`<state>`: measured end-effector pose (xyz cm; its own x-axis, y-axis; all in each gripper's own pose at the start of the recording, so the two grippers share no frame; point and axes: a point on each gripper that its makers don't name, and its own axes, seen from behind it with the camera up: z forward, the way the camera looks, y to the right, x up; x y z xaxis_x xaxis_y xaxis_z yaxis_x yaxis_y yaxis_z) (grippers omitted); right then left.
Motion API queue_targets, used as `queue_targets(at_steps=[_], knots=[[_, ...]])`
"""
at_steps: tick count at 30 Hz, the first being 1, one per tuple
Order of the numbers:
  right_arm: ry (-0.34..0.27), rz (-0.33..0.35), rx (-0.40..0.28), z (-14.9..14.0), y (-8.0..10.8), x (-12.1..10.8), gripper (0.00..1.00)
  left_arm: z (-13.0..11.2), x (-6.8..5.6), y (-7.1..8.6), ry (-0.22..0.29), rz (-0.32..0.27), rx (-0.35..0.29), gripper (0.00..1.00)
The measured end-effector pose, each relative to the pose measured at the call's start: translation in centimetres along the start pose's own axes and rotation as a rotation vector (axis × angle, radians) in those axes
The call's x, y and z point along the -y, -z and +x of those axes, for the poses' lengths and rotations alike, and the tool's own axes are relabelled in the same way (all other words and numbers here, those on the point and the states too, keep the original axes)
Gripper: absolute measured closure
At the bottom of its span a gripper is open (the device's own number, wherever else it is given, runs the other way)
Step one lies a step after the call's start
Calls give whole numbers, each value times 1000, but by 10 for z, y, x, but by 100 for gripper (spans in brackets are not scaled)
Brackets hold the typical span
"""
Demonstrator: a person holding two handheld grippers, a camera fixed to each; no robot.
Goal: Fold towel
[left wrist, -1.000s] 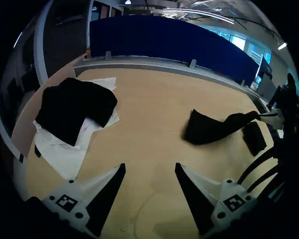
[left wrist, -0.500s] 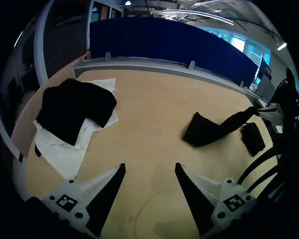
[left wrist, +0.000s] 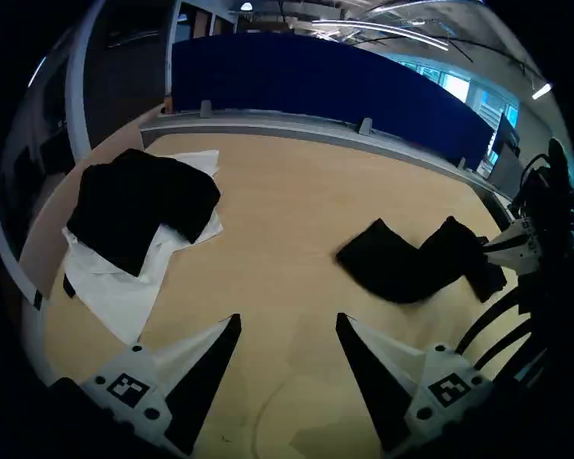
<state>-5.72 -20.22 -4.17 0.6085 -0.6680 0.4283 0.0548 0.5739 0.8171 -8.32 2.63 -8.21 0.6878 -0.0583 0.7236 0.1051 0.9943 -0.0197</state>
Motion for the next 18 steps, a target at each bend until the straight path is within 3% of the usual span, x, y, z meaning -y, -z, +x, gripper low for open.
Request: queue_targets(at_steps=[9,18], knots=[[57,21,-10,20,-11,0,96,-5,-5,-3,-1,-8,3,8],[180,71,16,47,-38,-2,96,-12,-10,-3,15,-10,-2,8]])
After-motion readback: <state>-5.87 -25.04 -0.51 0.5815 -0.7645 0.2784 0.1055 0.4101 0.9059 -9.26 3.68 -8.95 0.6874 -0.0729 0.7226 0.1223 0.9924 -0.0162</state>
